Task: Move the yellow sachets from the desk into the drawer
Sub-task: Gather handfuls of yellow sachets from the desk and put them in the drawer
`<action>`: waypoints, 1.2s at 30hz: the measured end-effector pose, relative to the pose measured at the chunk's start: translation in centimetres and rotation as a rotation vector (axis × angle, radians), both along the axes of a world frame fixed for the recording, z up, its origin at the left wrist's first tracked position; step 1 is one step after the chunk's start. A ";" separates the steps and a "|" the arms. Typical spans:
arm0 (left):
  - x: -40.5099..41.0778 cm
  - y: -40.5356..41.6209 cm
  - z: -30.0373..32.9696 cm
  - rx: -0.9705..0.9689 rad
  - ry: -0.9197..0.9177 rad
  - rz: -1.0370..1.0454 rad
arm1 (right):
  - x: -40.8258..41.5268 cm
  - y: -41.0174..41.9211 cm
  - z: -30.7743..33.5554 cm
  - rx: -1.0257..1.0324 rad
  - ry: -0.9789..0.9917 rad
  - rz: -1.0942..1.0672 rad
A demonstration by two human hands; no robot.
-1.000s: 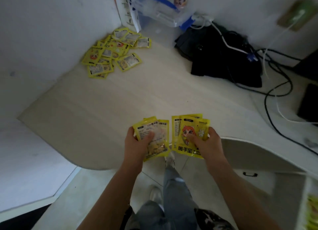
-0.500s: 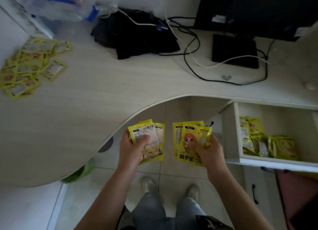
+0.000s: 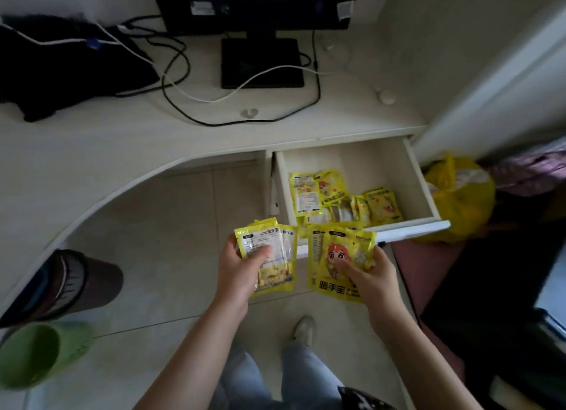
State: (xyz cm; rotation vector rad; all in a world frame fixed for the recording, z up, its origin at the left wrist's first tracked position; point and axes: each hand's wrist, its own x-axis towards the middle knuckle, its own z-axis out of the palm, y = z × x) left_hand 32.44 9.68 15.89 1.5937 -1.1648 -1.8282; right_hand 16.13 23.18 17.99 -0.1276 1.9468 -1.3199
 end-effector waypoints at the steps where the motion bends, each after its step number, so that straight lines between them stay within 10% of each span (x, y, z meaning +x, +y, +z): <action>1: -1.8 0.9 -0.3 0.011 0.000 -0.007 | -1.6 0.9 -0.2 0.010 0.005 -0.001; 36: -34.4 -7.4 -14.7 0.326 -0.366 -0.093 | -32.9 -10.8 -15.6 0.611 0.137 0.307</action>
